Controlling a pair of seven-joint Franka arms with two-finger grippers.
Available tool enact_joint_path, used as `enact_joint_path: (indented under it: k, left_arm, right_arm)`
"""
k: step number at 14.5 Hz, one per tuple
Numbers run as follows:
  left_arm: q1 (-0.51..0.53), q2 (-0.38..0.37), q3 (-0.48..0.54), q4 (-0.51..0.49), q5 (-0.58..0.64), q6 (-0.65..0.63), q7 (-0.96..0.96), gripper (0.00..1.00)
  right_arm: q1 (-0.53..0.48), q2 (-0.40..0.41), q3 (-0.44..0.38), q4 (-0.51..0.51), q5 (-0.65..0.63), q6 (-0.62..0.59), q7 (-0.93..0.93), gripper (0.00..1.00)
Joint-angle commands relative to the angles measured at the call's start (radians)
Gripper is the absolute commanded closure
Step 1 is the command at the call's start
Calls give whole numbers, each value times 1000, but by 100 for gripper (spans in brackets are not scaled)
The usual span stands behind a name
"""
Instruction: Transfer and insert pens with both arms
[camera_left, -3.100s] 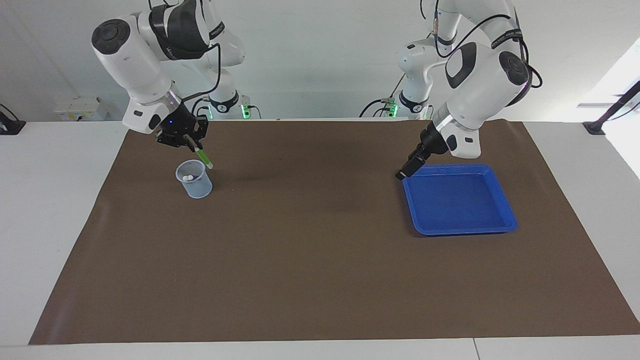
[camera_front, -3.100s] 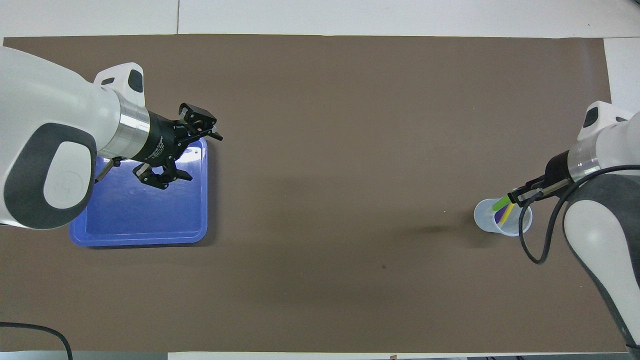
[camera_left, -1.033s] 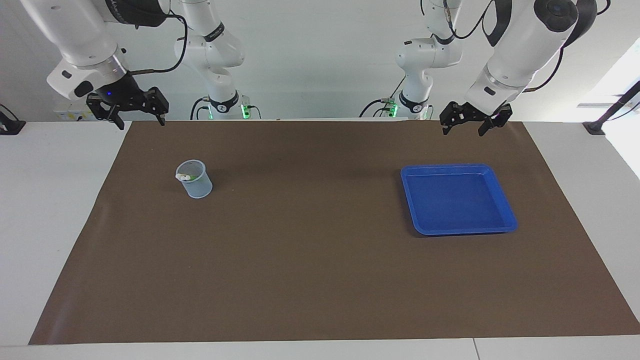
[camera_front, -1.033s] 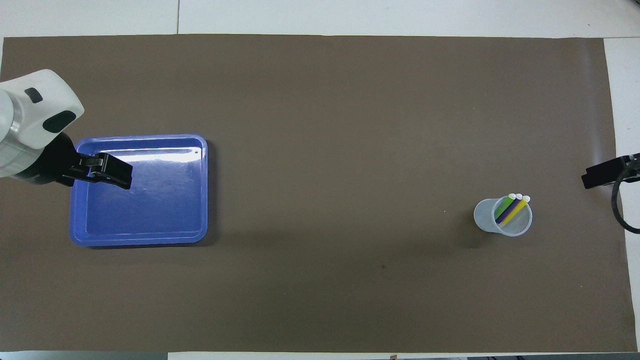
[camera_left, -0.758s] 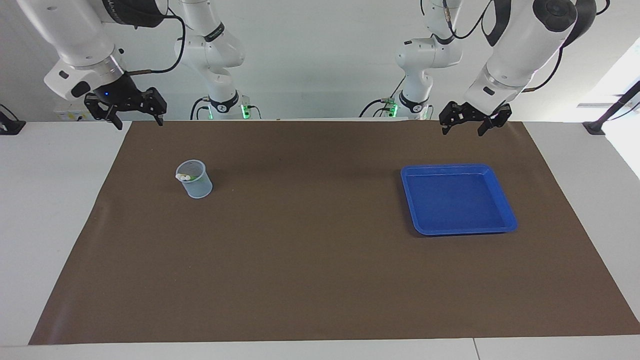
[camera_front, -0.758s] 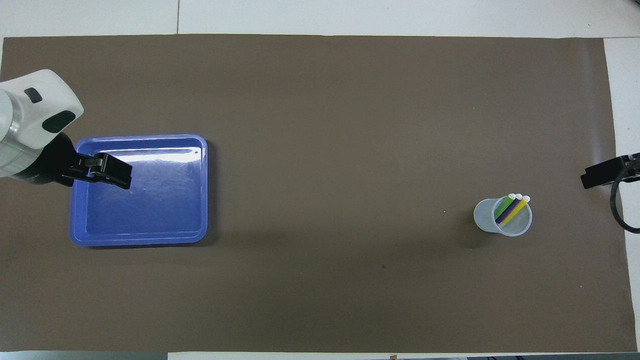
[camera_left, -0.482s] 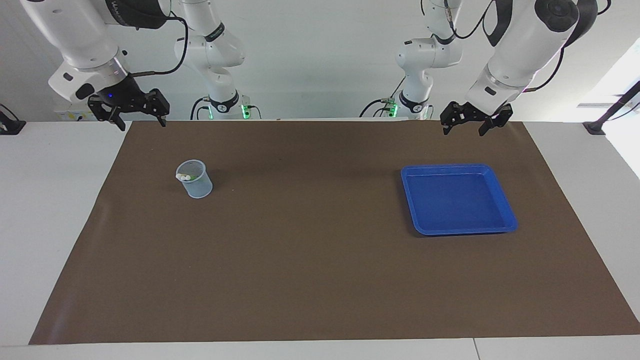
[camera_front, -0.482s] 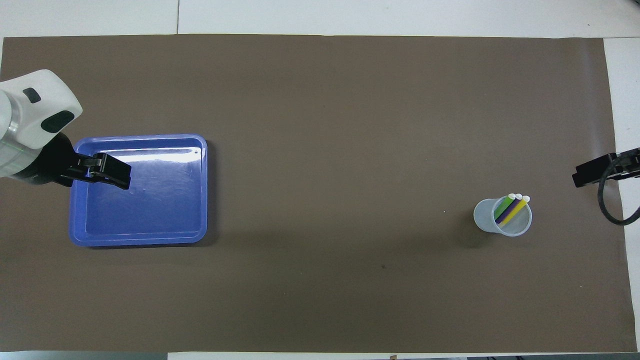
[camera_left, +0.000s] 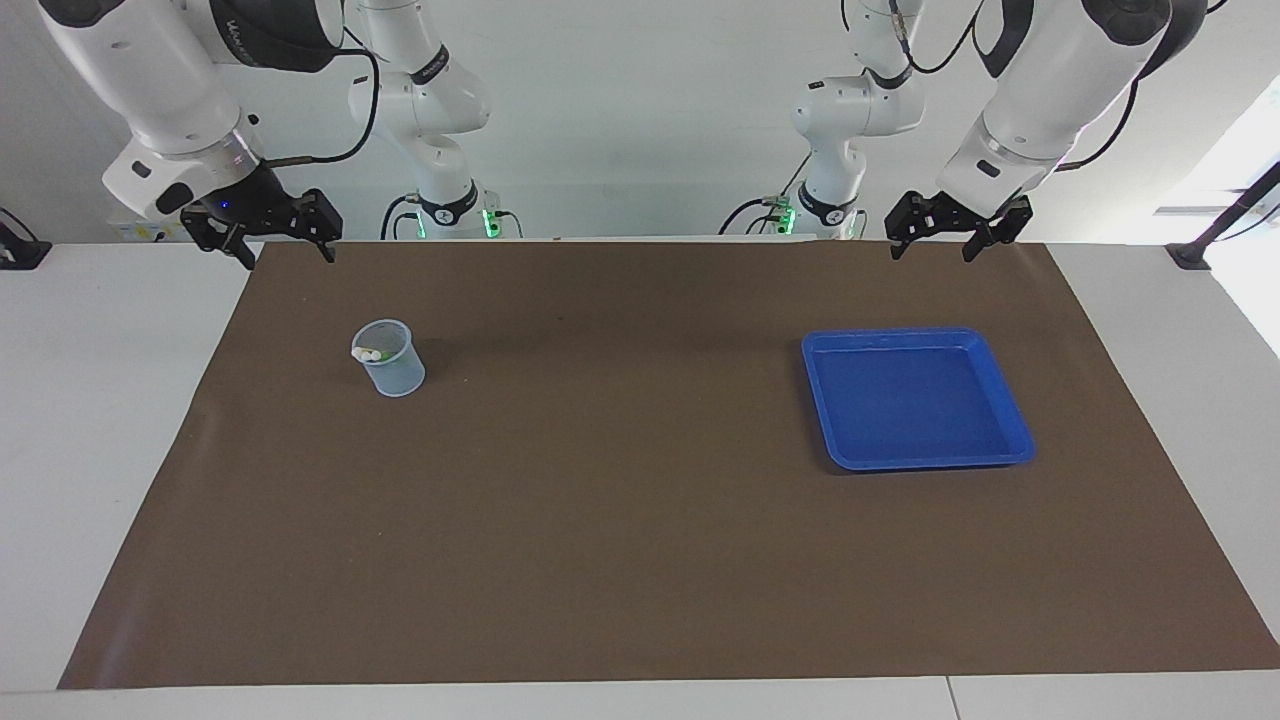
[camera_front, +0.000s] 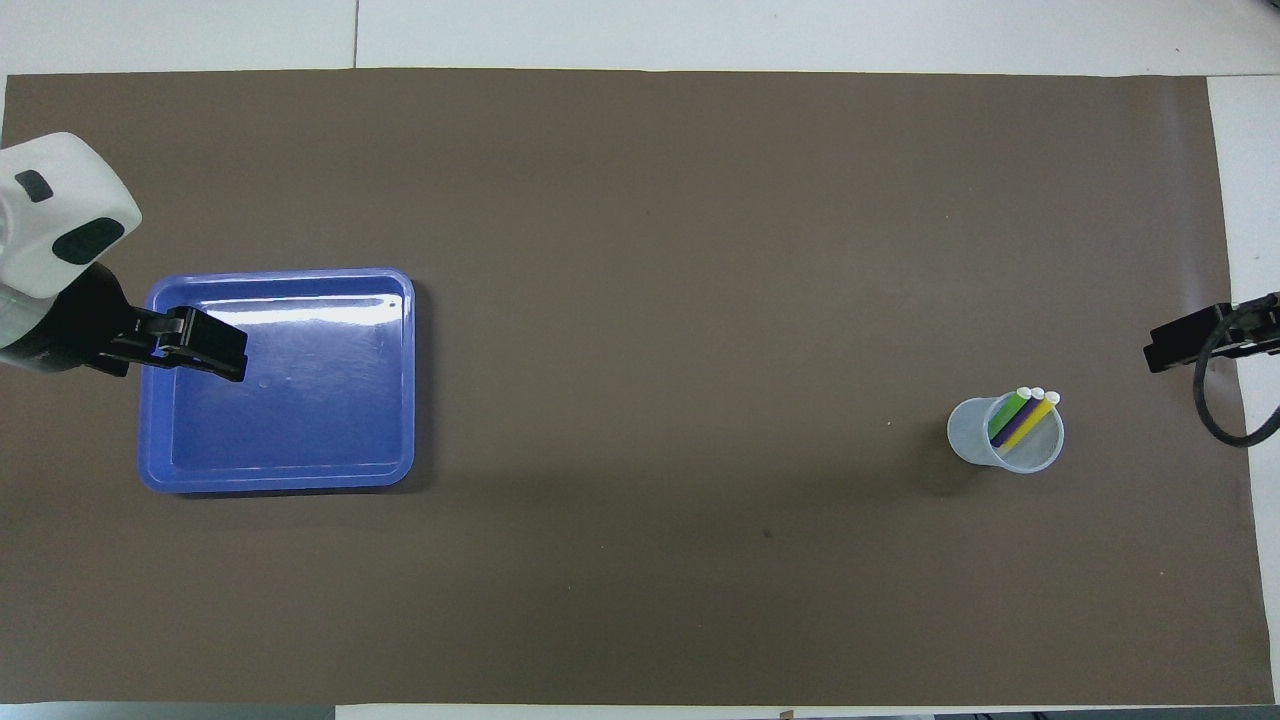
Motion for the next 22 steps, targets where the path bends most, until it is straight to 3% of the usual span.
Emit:
enact_joint_path:
  k: [1,22]
  left_arm:
    - [-15,3,7,20,6,-26,6,0]
    - [-15,-2,11,26,7,-10,8,0]
  right_arm:
    - [6,10,-4,18,-1,-32,28,0]
    - [18,19,-18,31,1,-53,31,0]
